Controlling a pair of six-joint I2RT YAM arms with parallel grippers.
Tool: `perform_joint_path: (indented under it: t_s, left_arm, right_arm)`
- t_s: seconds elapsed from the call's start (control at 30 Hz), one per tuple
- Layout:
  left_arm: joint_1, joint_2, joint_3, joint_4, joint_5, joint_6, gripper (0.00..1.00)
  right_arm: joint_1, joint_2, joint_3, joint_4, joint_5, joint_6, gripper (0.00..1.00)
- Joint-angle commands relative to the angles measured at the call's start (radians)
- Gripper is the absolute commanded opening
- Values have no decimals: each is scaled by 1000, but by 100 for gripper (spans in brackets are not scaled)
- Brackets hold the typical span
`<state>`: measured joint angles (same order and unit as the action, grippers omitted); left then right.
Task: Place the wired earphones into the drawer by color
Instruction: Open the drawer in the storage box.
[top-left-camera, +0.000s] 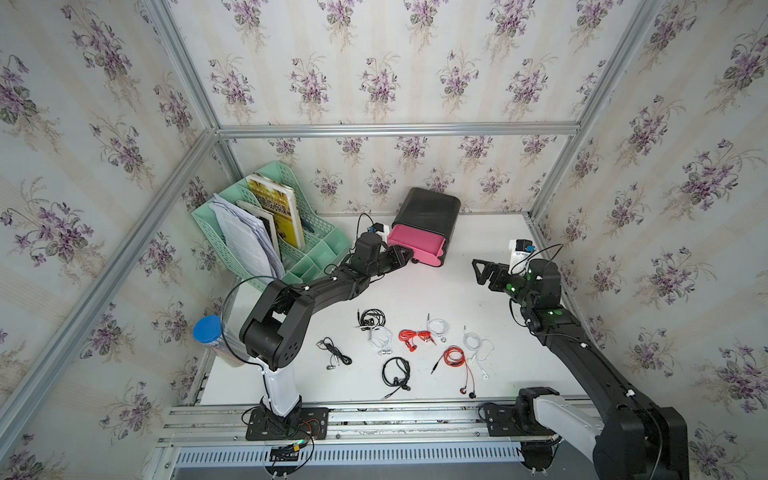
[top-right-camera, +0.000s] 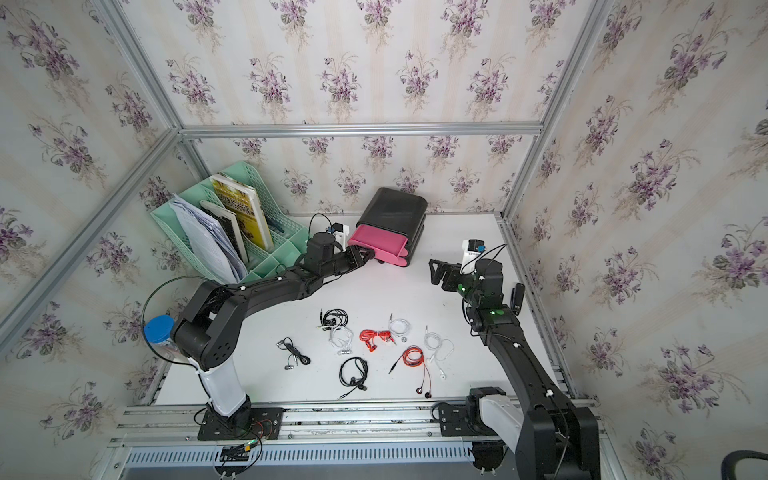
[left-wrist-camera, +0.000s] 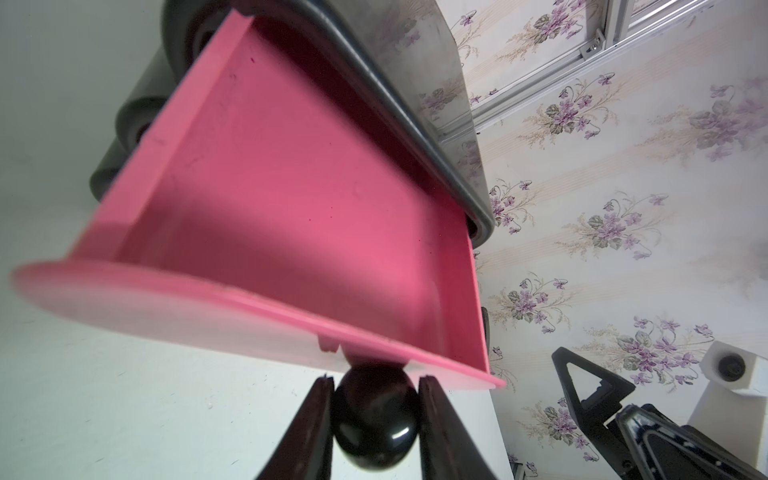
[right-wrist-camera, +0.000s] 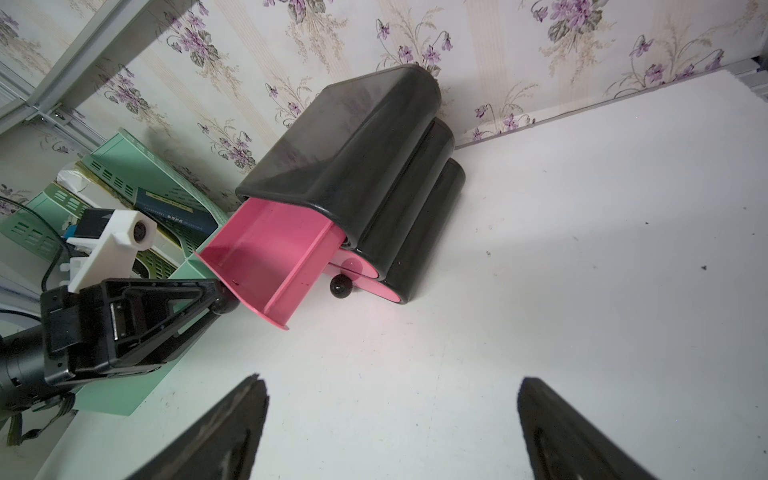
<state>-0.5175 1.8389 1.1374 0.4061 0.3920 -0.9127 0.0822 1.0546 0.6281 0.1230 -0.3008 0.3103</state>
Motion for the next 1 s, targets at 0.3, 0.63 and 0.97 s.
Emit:
perform_joint_path:
  t_s: [0.3, 0.63, 0.97]
  left_arm:
    - [-3, -17, -32, 40, 17, 3, 30]
    - [-3, -9, -15, 12, 29, 7, 68]
    - [-3, -36, -32, -35, 13, 26, 83]
  right_arm:
    - [0, 30, 22, -60, -35, -7, 97]
    - [0, 38, 42, -133, -50, -7, 96]
    - [81, 88, 74, -259, -77, 50, 90]
